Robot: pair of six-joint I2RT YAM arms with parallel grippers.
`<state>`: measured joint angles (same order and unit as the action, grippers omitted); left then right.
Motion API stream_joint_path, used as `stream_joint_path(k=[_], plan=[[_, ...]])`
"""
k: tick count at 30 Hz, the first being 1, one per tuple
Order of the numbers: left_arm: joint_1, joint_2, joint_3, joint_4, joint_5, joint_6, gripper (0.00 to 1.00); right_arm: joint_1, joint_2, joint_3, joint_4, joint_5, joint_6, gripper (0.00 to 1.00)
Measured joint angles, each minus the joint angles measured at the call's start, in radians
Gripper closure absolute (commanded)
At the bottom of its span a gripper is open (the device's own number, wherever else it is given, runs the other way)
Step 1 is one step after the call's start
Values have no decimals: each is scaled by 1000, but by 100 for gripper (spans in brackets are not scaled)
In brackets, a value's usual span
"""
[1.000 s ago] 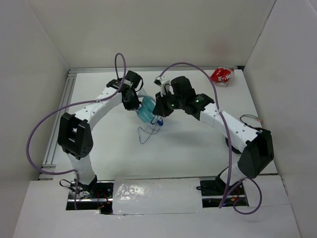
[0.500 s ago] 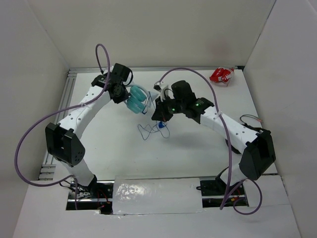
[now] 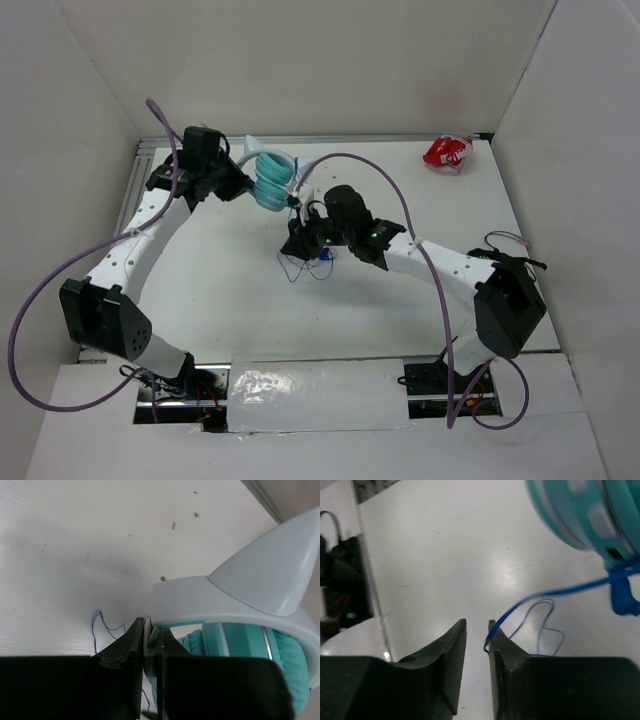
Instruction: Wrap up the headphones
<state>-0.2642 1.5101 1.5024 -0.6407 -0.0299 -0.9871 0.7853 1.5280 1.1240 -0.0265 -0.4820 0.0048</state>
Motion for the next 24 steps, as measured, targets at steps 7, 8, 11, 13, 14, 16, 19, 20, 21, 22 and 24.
stream_joint_path(k=[7, 8, 11, 13, 14, 16, 19, 20, 21, 22, 24], plan=[[48, -90, -69, 153, 250, 48, 100, 23, 0, -151, 216, 211, -112, 63], [51, -94, -69, 169, 275, 53, 100, 27, 0, -153, 240, 230, -129, 62], [70, -101, -69, 220, 359, 66, 100, 33, 0, -157, 317, 267, -177, 61], [79, -109, -69, 245, 407, 73, 100, 35, 2, -170, 374, 280, -210, 60], [82, -113, -69, 253, 425, 77, 100, 36, 3, -177, 399, 284, -224, 60], [86, -120, -69, 261, 456, 93, 100, 39, 8, -191, 452, 285, -252, 60], [90, -125, -55, 258, 481, 116, 100, 42, 14, -219, 519, 283, -278, 60], [90, -126, -48, 257, 485, 122, 100, 42, 13, -238, 545, 283, -279, 60], [90, -126, -37, 251, 497, 132, 100, 41, 9, -262, 572, 283, -279, 60], [90, -130, -32, 249, 502, 147, 100, 39, 4, -289, 601, 284, -275, 60], [90, -139, -26, 241, 510, 165, 100, 37, -19, -345, 647, 283, -266, 60]])
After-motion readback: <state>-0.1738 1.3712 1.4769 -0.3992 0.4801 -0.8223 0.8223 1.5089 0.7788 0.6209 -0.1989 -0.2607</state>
